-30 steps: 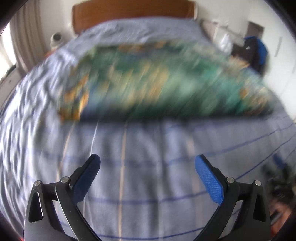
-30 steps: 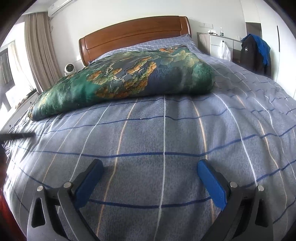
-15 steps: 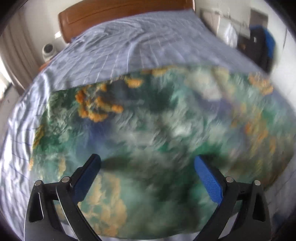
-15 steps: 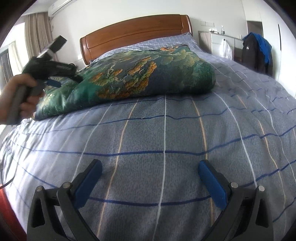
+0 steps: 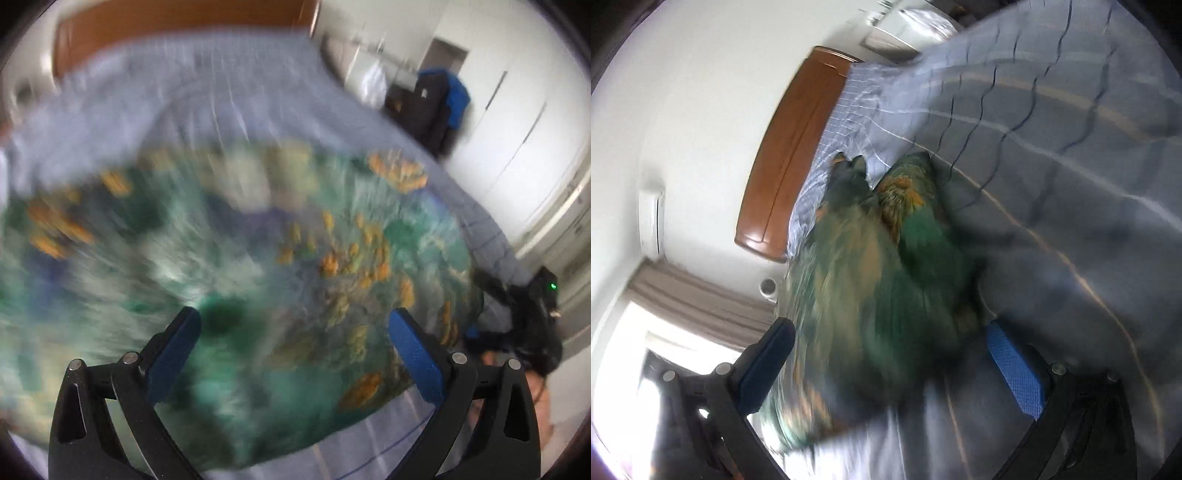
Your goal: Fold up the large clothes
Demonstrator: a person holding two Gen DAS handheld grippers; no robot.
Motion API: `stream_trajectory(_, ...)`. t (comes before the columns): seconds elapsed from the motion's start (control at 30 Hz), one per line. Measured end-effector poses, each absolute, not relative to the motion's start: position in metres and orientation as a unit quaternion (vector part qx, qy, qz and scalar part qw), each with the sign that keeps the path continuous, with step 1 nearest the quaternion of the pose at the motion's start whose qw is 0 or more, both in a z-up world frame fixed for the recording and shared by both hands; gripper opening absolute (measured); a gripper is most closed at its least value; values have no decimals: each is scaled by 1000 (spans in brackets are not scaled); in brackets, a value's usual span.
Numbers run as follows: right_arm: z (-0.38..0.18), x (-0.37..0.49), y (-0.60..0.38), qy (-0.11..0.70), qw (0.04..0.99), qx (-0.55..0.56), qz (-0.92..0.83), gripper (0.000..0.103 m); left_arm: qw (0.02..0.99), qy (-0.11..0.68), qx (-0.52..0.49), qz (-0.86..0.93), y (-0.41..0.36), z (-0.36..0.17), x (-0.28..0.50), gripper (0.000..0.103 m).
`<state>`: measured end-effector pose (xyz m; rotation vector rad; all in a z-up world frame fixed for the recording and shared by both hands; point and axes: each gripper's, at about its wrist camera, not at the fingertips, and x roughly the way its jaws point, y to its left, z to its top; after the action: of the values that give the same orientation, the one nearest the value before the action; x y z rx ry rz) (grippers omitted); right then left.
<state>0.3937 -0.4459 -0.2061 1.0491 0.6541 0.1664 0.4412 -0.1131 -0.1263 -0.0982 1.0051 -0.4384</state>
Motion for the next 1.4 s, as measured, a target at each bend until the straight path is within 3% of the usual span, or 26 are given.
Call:
stream_trajectory(0.07, -206, 412, -441, 320, 806, 494, 67, 78, 846, 495, -46, -192, -112, -138, 450, 101)
stream_trajectory(0.1, -201, 417, -436, 329, 814, 476, 57, 55, 848, 491, -48, -195, -110, -132, 449, 99)
stream_trajectory(0.13, -191, 418, -431, 334, 828, 448, 48, 41, 847, 483, -67, -212, -104, -119, 447, 98)
stream_trajectory(0.2, -152, 411, -408, 311, 869, 381, 55, 35, 842, 458, -115, -260, -90, -88, 440, 98)
stream_trajectory(0.33, -81, 379, -336, 246, 945, 202, 81, 35, 820, 431, -154, -344, -85, -27, 437, 101)
stream_trajectory(0.43, -52, 361, -265, 209, 970, 72, 102, 35, 797, 437, -123, -399, -104, 8, 438, 101)
stream_trajectory(0.73, -61, 321, -101, 133, 947, -262, 126, 33, 820, 490, 66, -286, -114, 5, 425, 102)
stream_trajectory(0.77, -67, 317, -90, 126, 941, -286, 132, 33, 825, 494, 74, -265, -109, 1, 424, 95)
stream_trajectory(0.8, -70, 314, -83, 120, 936, -302, 135, 33, 828, 499, 78, -243, -101, -4, 424, 61)
stream_trajectory(0.83, -74, 309, -77, 117, 932, -313, 139, 33, 831, 504, 79, -222, -93, -8, 426, 45)
stream_trajectory(0.9, -79, 310, -74, 129, 930, -311, 149, 38, 822, 517, 30, -236, -67, -11, 429, 31)
stream_trajectory(1.0, -70, 307, -86, 157, 934, -238, 214, 71, 828, 507, 0, -238, -27, -6, 429, 30)
stream_trajectory(1.03, -65, 301, -93, 163, 935, -209, 237, 77, 829, 505, -19, -240, -8, -5, 430, 30)
stream_trajectory(1.2, -56, 292, -144, 184, 945, -105, 251, 79, 829, 503, -110, -220, 92, -19, 442, 30)
stream_trajectory(1.4, -73, 323, -169, 239, 942, -61, 226, 78, 811, 518, -224, -152, 202, -91, 438, 33)
